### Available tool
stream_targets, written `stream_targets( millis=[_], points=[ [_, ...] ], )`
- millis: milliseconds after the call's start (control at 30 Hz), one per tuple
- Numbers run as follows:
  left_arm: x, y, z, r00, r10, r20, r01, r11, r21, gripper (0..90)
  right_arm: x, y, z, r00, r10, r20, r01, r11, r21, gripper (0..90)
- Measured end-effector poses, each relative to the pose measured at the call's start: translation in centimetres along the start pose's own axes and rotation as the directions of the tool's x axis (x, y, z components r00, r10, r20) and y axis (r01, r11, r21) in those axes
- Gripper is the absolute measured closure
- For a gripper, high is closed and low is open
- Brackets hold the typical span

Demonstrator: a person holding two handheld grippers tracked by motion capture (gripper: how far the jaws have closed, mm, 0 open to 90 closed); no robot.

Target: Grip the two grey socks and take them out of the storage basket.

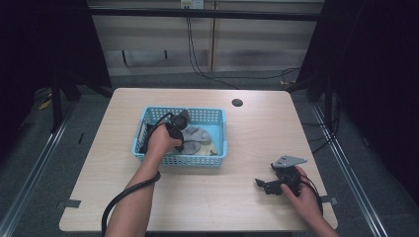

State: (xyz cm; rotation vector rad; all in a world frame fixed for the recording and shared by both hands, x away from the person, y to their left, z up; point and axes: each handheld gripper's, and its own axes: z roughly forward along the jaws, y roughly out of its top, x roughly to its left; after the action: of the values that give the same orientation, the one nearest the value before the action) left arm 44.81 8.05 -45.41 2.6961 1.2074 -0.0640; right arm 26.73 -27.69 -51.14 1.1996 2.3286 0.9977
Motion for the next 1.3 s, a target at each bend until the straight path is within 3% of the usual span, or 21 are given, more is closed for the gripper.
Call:
stream_targets(
  millis=[333, 500, 667, 933, 1033, 1100, 1233, 1300],
  points=[
    [-0.2, 0.2, -2.9, 1.0, -0.005, -0.008, 0.005, 0.9997, -0.026, 86.2, 0.0, 0.0, 0.0, 1.0, -0.001, 0.0, 0.001, 1.0, -0.001, 10.9],
    [0.0, 0.0, -4.3, 0.9998, -0.018, 0.008, 0.019, 0.9989, -0.044, 86.3, 0.0, 0.0, 0.0, 1.0, 0.001, 0.0, -0.001, 1.0, -0.003, 10.9],
    [0.2, -0.3, -4.3, 0.9996, -0.025, 0.008, 0.026, 0.9987, -0.045, 86.2, 0.0, 0.0, 0.0, 1.0, 0.001, 0.0, -0.001, 1.0, -0.002, 10.9],
    [0.7, -0.8, -2.6, 0.9995, -0.027, 0.019, 0.028, 0.9991, -0.032, 84.5, 0.0, 0.0, 0.0, 1.0, -0.002, 0.0, 0.002, 1.0, -0.001, 10.9],
    [0.7, -0.8, -2.3, 0.9995, -0.023, 0.02, 0.023, 0.9994, -0.026, 78.5, 0.0, 0.0, 0.0, 1.0, -0.002, 0.0, 0.002, 1.0, -0.001, 10.9],
    [0.7, -0.8, -2.3, 0.9996, -0.024, 0.017, 0.024, 0.9991, -0.034, 79.2, 0.0, 0.0, 0.0, 1.0, -0.001, 0.0, 0.001, 1.0, -0.001, 10.9],
    [0.7, -0.7, -2.7, 0.9991, -0.037, 0.019, 0.038, 0.9992, -0.013, 86.8, 0.0, 0.0, 0.0, 1.0, -0.002, 0.0, 0.002, 1.0, -0.001, 10.9],
    [0.6, -0.6, -2.9, 0.9995, -0.026, 0.016, 0.026, 0.9997, 0.004, 88.9, 0.0, 0.0, 0.0, 1.0, -0.002, 0.0, 0.002, 1.0, -0.002, 10.9]
  ],
)
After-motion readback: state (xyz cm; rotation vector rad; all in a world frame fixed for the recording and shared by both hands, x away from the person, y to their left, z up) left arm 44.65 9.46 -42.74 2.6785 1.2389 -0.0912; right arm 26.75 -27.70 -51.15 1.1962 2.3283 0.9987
